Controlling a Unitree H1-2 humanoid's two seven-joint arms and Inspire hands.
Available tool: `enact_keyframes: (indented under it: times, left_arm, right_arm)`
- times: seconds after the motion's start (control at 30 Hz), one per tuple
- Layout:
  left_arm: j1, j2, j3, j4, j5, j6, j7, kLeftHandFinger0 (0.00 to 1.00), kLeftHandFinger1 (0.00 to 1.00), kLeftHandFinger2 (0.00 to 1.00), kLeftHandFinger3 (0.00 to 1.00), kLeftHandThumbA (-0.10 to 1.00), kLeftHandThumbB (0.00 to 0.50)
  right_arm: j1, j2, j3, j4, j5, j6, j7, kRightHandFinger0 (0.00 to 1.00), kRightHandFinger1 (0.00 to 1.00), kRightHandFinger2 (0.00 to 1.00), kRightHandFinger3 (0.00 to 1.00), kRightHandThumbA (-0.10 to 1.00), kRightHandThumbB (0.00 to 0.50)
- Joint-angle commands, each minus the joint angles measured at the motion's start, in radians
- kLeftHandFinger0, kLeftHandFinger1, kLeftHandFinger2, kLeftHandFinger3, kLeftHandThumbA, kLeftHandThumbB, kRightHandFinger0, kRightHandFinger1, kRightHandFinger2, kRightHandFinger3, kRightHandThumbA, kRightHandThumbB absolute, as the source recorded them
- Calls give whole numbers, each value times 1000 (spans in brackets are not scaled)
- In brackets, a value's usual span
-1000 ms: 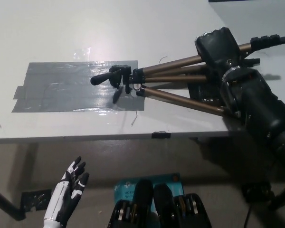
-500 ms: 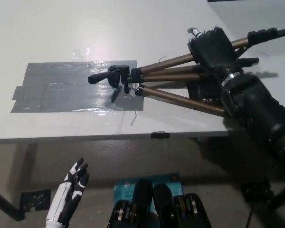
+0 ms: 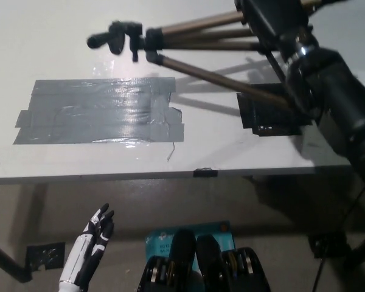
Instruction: A tripod is kept on the middle of the desk infront of the robot and the robot grabs one of its legs to pick it up and hands it to a person
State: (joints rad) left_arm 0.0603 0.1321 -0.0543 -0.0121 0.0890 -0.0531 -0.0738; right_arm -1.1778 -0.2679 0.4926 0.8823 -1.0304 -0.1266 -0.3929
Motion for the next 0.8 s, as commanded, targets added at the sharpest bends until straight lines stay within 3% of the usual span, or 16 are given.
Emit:
enact_keyframes:
  times: [0.0, 0.03, 0.13, 0.2, 0.3, 0.33, 0.5, 0.57, 0.6, 0.67, 0.77]
  left_arm:
    - [-12, 24, 3, -53, -14, -4, -24, 941, 1000, 1000, 1000, 887, 13]
    - [-18, 24, 6, -54, -19, 5, -27, 944, 1000, 1000, 1000, 889, 19]
    - [-21, 27, 7, -56, -15, 6, -27, 959, 1000, 1000, 1000, 895, 16]
    - [-5, 26, 4, -63, -11, 3, -26, 961, 1000, 1000, 1000, 902, 17]
    - [-6, 25, 7, -57, -27, 3, -32, 963, 1000, 1000, 1000, 897, 34]
    - [-1, 27, 6, -61, -22, 8, -31, 964, 1000, 1000, 1000, 896, 34]
    - [-5, 29, 6, -81, -9, 29, -28, 948, 1000, 1000, 1000, 896, 12]
    - [-4, 29, 4, -88, -2, 37, -26, 934, 1000, 1000, 1000, 884, 3]
    - [-7, 31, 0, -79, 13, 16, -21, 908, 1000, 1000, 1000, 881, 0]
    - [-9, 32, 0, -75, 13, 13, -21, 896, 1000, 1000, 1000, 880, 3]
    - [-14, 36, 1, -79, 7, 22, -27, 899, 1000, 1000, 1000, 878, 2]
  right_arm:
    - [-237, 21, -45, 53, 64, -79, -161, 0, 167, 730, 702, -100, 253]
    - [-248, 27, -38, 73, 58, -74, -159, 0, 137, 701, 677, -100, 227]
    - [-257, 39, -30, 98, 56, -79, -149, 0, 84, 644, 610, -100, 239]
    - [-242, 51, -24, 97, 53, -67, -127, 0, 6, 582, 460, -100, 252]
    - [-229, 64, -17, 134, 55, -86, -151, 0, 3, 589, 380, -100, 252]
    - [-224, 70, -17, 148, 58, -92, -162, 0, 3, 582, 420, -100, 252]
    - [-231, 100, -17, 233, 74, -93, -196, 0, 0, 583, 236, -100, 263]
    - [-235, 108, -22, 260, 91, -94, -172, 0, 57, 673, 180, -100, 218]
    - [-235, 110, -16, 273, 87, -95, -180, 0, 144, 752, 235, -100, 208]
    - [-233, 109, -12, 275, 83, -90, -191, 0, 193, 783, 376, -100, 205]
    - [-229, 118, -23, 289, 102, -92, -200, 0, 255, 770, 752, -100, 173]
